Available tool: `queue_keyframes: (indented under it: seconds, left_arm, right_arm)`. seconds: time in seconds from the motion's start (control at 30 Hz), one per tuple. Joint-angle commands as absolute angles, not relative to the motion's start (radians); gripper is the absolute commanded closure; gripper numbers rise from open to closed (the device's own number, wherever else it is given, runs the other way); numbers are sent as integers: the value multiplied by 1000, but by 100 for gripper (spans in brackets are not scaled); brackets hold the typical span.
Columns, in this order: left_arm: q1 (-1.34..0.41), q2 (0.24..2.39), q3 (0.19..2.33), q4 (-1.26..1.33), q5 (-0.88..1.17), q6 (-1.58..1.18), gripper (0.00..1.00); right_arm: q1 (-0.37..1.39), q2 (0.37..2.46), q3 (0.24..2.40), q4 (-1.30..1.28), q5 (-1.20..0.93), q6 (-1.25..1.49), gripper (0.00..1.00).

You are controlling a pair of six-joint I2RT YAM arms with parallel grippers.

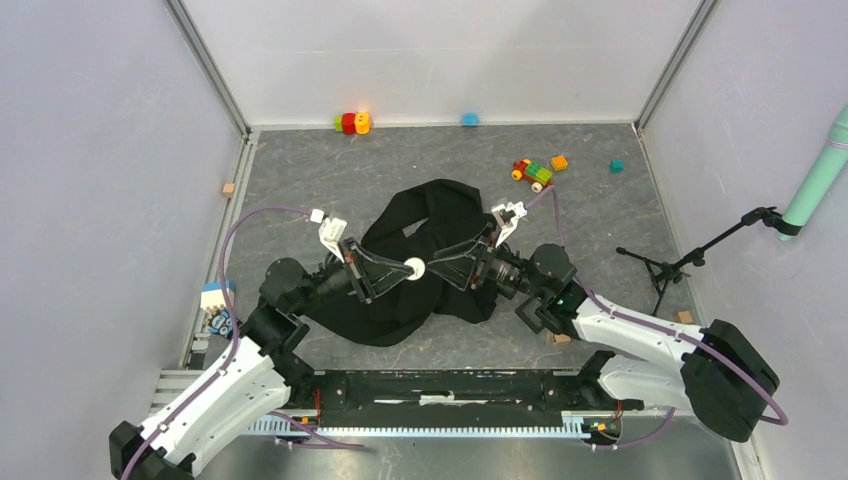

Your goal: Remove the brooch from the garment

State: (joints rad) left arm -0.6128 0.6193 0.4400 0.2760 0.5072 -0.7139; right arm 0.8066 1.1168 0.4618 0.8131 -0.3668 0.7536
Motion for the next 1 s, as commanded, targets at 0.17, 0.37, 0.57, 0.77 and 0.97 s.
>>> queue_keyframes:
  seconds: [0.17, 0.37, 0.57, 0.77, 0.97]
  left_arm:
    - [-622, 676, 624, -166, 255, -578, 98]
    - [-648, 884, 475, 140, 436, -792, 98]
    - [-693, 1210, 530, 210, 351, -719, 98]
    - [-600, 1413, 564, 109, 47, -704, 98]
    - [-327, 1507, 580, 40, -88, -758, 98]
  right_arm:
    - [768, 1014, 459, 580, -201, 602, 31]
    - [749, 920, 480, 236, -82, 458, 22]
    - [733, 852, 503, -95, 133, 400, 7]
    - [665, 894, 558, -311, 234, 282, 2]
    - [456, 1007, 559, -277, 5, 207, 2]
